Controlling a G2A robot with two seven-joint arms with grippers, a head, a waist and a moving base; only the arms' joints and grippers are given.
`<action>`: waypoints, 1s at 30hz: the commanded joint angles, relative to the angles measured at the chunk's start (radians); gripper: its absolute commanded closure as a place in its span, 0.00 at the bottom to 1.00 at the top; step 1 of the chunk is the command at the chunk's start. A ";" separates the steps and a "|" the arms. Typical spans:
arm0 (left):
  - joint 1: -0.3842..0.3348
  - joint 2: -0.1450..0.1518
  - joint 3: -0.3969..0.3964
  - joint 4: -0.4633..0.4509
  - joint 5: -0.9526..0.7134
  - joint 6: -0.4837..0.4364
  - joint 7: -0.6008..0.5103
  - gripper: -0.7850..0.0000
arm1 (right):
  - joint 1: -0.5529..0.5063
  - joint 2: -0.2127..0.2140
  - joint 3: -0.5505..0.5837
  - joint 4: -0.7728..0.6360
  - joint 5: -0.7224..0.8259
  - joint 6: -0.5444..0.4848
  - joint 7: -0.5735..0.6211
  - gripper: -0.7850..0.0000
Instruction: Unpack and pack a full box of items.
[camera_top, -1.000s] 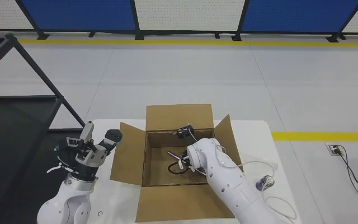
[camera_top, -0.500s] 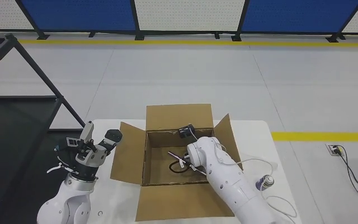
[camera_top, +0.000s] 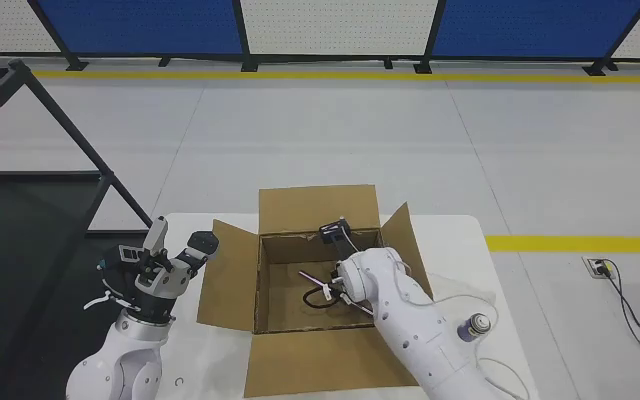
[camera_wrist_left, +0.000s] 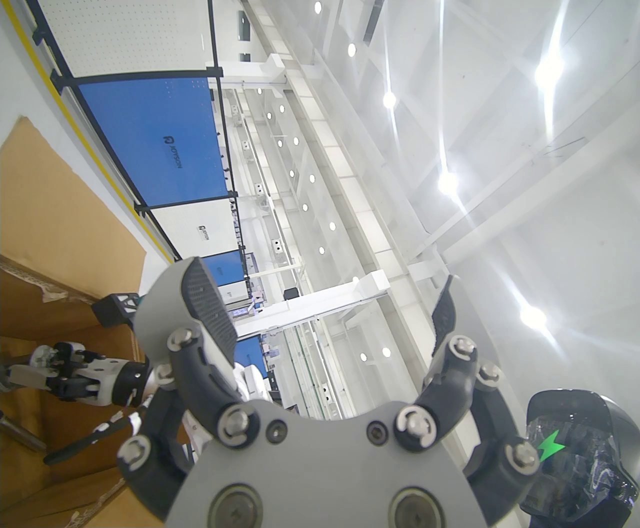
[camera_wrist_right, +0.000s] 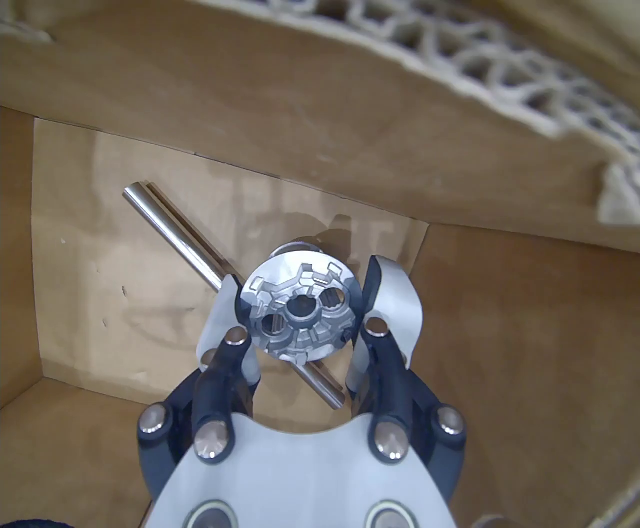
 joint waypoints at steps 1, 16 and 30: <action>0.000 0.000 0.000 0.000 0.000 0.000 0.000 0.00 | -0.038 0.013 0.026 -0.074 -0.013 -0.016 0.011 1.00; 0.000 0.000 0.000 0.000 0.000 0.000 0.000 0.00 | -0.383 0.085 0.205 -0.702 -0.003 -0.216 0.030 1.00; 0.000 0.000 0.000 0.000 0.000 0.000 0.000 0.00 | -0.383 0.085 0.205 -0.702 -0.003 -0.216 0.030 1.00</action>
